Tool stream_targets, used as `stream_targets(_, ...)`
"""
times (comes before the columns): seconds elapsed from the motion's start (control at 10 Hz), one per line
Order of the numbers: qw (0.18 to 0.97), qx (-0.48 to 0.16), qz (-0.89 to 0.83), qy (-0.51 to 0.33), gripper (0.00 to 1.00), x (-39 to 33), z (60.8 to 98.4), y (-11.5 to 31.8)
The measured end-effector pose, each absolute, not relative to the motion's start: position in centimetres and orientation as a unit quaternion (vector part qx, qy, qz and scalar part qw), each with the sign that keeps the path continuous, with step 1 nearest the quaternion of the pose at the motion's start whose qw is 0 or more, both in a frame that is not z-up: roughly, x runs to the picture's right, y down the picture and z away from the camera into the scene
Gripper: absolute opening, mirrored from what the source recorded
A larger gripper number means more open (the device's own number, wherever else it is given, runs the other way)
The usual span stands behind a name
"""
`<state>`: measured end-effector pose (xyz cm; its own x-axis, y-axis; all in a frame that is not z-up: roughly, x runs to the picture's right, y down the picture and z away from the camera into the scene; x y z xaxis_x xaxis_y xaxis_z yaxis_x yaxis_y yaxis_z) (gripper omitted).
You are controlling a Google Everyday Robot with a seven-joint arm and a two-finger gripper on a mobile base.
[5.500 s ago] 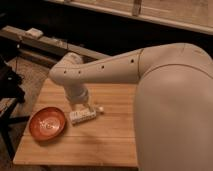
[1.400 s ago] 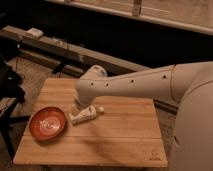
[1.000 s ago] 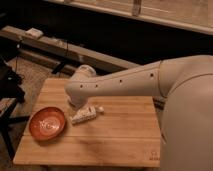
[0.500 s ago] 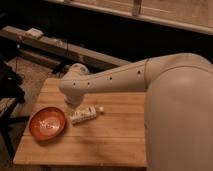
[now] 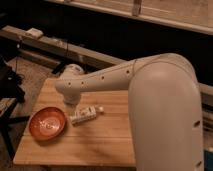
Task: Place the bottle in the ceramic bowl
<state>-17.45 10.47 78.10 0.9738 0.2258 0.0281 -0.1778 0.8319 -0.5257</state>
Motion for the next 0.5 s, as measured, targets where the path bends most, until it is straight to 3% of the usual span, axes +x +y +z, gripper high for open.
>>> stream_targets(0.5, 0.967, -0.248, 0.058, -0.013, 0.65, -18.7, 79.7, 12.4)
